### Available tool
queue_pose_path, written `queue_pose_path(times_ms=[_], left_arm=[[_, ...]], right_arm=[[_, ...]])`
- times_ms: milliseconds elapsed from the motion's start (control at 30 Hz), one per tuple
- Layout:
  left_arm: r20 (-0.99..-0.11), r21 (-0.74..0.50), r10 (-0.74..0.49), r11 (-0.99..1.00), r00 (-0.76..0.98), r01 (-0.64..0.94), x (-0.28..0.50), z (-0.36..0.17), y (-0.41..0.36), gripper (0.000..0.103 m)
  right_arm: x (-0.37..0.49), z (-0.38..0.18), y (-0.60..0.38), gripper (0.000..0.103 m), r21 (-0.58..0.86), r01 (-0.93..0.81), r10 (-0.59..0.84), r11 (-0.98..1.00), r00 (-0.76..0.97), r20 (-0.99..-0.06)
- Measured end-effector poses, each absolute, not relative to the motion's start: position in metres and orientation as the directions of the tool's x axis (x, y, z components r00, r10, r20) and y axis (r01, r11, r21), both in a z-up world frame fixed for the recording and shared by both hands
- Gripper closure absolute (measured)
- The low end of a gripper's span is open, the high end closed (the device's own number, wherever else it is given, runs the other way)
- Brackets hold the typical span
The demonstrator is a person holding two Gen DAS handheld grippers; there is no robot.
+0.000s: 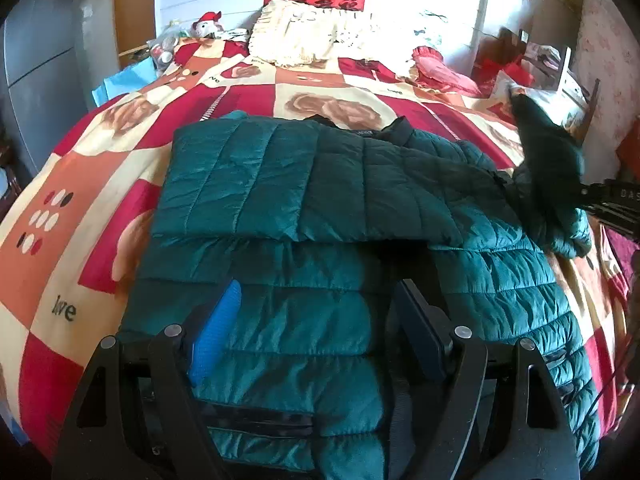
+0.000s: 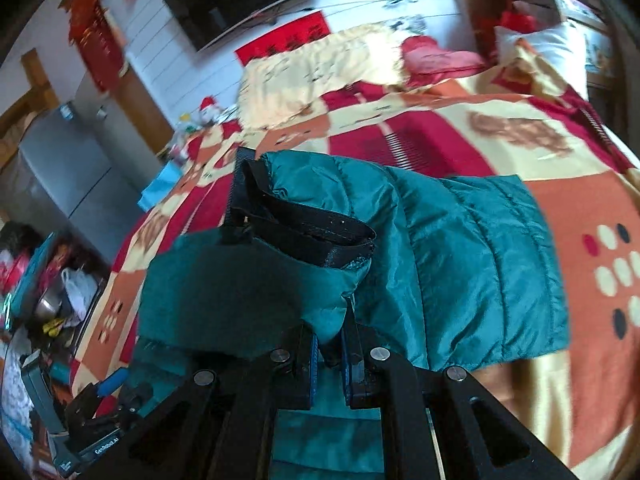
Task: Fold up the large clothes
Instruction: 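Lift the held sleeve and fold it across the jacket body with the right tool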
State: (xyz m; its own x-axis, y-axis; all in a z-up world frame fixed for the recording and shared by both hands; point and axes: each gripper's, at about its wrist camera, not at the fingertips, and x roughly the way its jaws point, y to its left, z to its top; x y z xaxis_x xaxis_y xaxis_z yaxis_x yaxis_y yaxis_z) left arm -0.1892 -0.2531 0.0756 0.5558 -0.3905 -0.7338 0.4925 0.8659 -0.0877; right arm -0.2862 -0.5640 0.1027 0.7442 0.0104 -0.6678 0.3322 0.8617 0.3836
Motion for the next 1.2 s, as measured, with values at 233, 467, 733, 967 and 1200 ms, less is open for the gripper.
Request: queue_pose_path(times_ms=[233,467,733,967,1200], left_arm=[[-0.745,-0.108,-0.384,0.876,0.546,0.469,-0.183,0.069,-0.242,0.023],[-0.758,-0.135,-0.391,0.877,0.522,0.462,-0.18,0.064,-0.238,0.023],[-0.736,-0.259,-0.496,0.835,0.461,0.486,-0.17,0.076,-0.246,0.023],[-0.706,-0.358,-0.591,0.774,0.391,0.523,-0.167,0.09,-0.286,0.023],[-0.749,-0.344,-0.581,0.753,0.32,0.561,-0.154,0.083,-0.356,0.023]], right_arm=[[-0.246,0.09,-0.523,0.095,0.403,0.283,0.08,0.87,0.726,-0.683],[-0.208,0.06,-0.487,0.094,0.377,0.256,0.127,0.89,0.655,-0.745],[-0.214,0.054,-0.486,0.032,0.416,0.209,0.188,0.885,0.657,-0.73],[-0.256,0.082,-0.523,0.032,0.445,0.264,0.14,0.856,0.709,-0.691],[-0.301,0.092,-0.561,0.032,0.459,0.343,0.069,0.82,0.735,-0.674]])
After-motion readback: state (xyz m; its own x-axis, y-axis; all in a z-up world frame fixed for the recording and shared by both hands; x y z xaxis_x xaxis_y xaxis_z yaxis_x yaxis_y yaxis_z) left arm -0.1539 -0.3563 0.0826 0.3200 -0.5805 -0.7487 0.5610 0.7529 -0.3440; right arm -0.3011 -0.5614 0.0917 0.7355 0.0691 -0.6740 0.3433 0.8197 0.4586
